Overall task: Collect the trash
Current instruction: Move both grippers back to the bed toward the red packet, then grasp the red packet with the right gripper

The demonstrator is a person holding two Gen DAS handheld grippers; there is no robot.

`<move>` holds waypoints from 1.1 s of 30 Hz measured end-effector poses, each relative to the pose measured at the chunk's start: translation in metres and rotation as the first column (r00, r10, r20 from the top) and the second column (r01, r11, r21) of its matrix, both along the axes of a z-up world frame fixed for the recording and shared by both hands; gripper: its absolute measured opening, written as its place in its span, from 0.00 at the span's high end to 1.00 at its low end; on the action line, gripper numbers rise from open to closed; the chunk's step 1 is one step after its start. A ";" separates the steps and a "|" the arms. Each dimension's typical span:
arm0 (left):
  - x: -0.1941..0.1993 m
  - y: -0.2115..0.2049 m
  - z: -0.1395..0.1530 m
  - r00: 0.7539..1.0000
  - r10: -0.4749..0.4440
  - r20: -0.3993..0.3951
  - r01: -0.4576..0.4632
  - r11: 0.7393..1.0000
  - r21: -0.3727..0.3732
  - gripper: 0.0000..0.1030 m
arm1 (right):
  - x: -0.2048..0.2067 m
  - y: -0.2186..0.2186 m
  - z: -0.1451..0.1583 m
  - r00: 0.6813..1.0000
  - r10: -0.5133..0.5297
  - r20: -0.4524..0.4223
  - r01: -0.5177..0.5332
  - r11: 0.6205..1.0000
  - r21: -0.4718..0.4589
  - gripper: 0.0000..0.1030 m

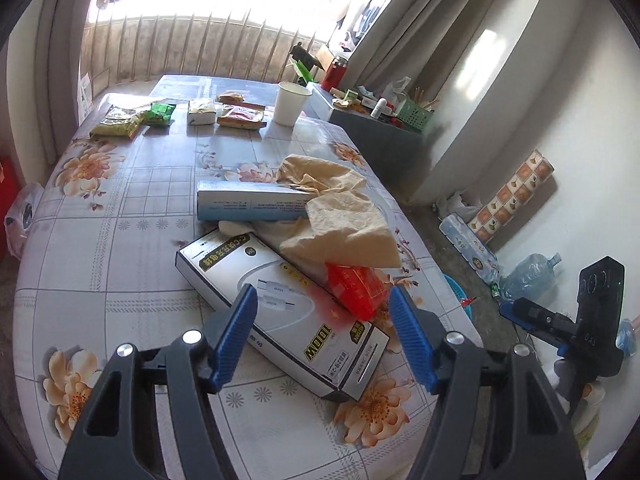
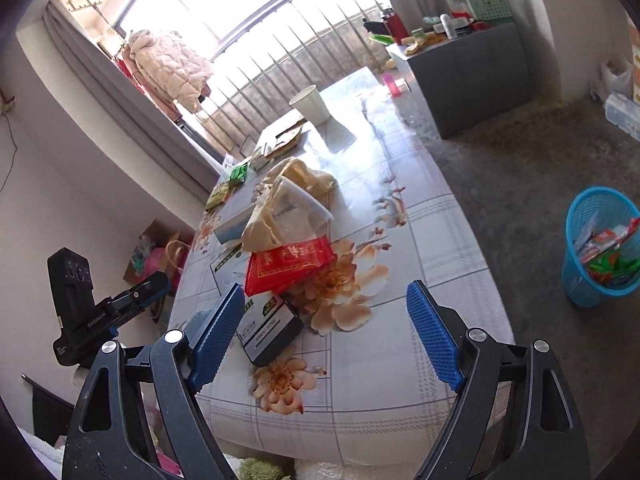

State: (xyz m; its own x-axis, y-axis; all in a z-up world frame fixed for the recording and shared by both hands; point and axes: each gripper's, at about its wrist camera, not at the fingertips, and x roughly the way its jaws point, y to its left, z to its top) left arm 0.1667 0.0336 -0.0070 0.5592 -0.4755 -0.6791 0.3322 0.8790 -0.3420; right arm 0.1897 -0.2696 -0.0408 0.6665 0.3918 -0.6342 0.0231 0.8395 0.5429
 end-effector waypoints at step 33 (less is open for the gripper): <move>0.031 0.000 -0.053 0.998 -0.058 -0.011 0.057 0.998 -0.029 0.48 | 0.083 0.041 -0.086 0.947 0.048 -0.316 0.132 0.842 0.522 0.90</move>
